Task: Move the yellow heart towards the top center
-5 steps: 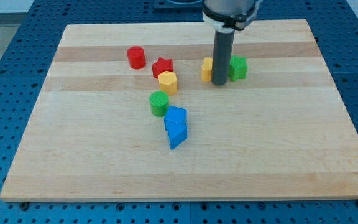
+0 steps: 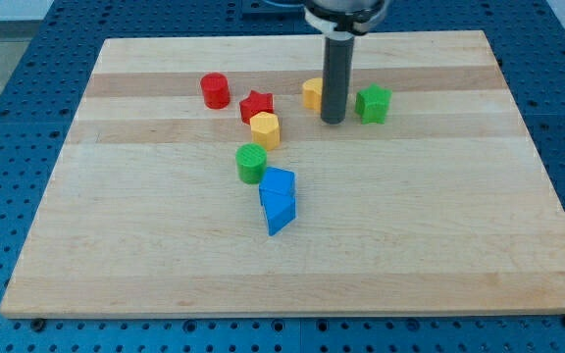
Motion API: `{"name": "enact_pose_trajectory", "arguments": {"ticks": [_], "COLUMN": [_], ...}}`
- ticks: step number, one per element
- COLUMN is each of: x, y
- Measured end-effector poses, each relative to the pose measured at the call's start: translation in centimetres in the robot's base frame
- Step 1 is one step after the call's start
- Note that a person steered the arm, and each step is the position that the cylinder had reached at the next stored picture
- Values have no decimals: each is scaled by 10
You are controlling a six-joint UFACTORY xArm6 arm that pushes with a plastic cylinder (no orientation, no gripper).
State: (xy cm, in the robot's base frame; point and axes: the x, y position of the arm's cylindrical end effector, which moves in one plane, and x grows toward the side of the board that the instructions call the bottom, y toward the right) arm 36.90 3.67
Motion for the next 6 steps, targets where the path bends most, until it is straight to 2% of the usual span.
{"name": "enact_pose_trajectory", "arguments": {"ticks": [1,3,6], "x": [-2,-36,-35], "y": [-21,-19,36]}}
